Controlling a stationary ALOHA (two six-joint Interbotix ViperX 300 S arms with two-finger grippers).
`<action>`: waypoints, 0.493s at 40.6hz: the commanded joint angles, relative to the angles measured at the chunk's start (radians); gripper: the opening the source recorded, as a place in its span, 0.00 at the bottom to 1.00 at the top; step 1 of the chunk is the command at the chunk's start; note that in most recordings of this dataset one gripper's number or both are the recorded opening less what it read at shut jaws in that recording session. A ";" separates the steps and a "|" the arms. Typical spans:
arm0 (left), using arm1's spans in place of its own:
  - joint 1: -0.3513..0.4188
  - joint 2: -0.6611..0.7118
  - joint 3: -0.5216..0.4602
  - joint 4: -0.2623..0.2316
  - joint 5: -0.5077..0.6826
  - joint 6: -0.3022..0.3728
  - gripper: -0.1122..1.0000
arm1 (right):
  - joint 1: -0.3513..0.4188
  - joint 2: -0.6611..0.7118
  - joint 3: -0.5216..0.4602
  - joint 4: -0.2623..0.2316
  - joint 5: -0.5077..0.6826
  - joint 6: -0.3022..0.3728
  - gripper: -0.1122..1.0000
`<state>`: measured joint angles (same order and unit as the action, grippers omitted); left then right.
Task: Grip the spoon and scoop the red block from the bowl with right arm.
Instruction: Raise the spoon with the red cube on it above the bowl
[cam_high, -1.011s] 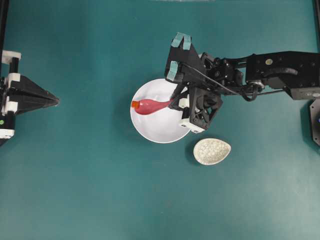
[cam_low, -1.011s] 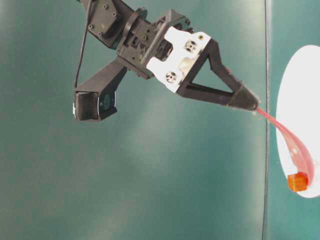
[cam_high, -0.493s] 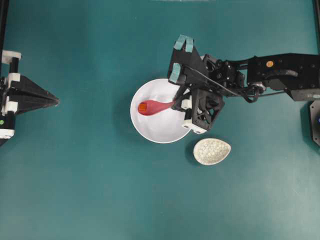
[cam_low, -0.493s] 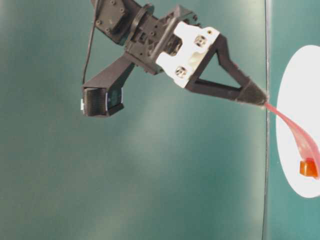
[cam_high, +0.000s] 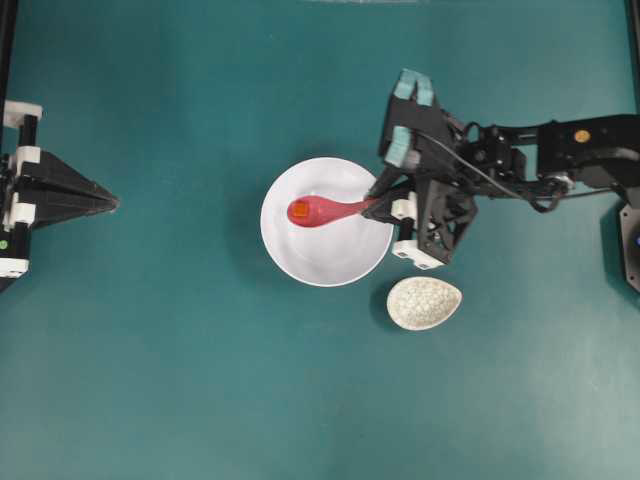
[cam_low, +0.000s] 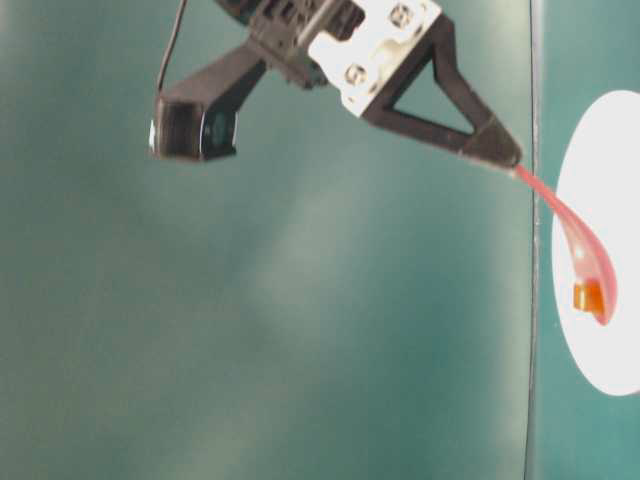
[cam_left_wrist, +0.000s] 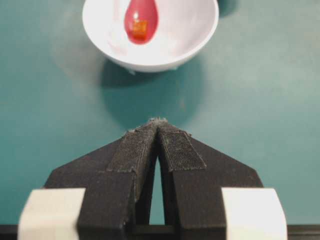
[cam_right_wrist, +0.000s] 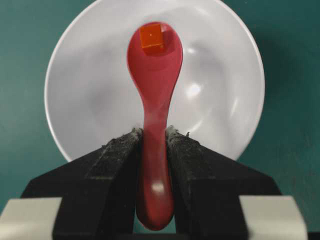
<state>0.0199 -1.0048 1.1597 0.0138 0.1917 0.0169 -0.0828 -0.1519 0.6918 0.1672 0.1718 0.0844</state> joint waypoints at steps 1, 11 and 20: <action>0.000 0.005 -0.029 0.003 0.002 -0.002 0.10 | 0.011 -0.046 0.014 0.003 -0.049 0.002 0.32; -0.002 0.005 -0.029 0.003 0.008 -0.002 0.10 | 0.023 -0.089 0.081 0.011 -0.133 0.003 0.32; -0.002 0.005 -0.029 0.003 0.011 -0.002 0.10 | 0.031 -0.095 0.091 0.014 -0.135 0.003 0.32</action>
<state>0.0199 -1.0048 1.1597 0.0153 0.2056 0.0169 -0.0583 -0.2255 0.7931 0.1779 0.0476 0.0859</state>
